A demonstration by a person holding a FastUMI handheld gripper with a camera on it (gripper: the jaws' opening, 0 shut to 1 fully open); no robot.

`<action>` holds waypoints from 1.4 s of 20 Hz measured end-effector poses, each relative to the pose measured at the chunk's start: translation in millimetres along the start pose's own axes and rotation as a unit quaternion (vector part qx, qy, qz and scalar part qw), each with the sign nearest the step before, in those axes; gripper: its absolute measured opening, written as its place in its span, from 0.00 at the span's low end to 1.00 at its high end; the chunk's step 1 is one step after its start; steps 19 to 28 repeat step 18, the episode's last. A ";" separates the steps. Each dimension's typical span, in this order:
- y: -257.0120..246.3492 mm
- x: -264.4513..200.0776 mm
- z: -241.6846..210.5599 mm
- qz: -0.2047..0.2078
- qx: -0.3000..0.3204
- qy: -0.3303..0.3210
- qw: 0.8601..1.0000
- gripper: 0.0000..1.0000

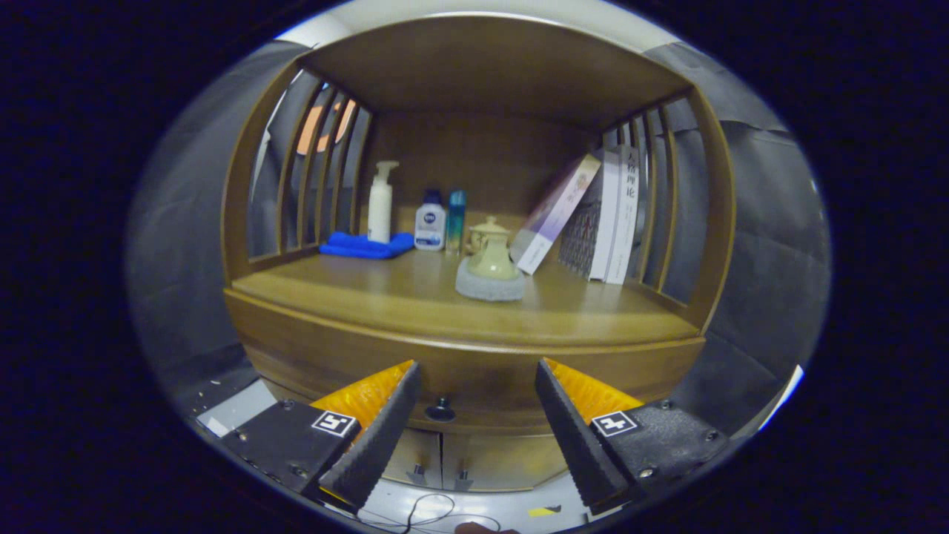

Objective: Pull open the drawer, take out the items inside it, and place them on the countertop above the cabinet.

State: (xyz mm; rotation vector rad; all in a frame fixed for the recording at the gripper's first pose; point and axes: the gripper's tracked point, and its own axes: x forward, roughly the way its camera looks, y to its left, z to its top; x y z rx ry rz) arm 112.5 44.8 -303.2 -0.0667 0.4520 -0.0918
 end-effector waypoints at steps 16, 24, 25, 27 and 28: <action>-42.3 -182.3 196.4 0.088 0.021 -0.130 0.987 1.00; -46.8 -202.1 214.6 0.097 0.029 -0.143 0.984 1.00; -46.8 -202.1 214.6 0.097 0.029 -0.143 0.984 1.00; -46.8 -202.1 214.6 0.097 0.029 -0.143 0.984 1.00; -46.8 -202.1 214.6 0.097 0.029 -0.143 0.984 1.00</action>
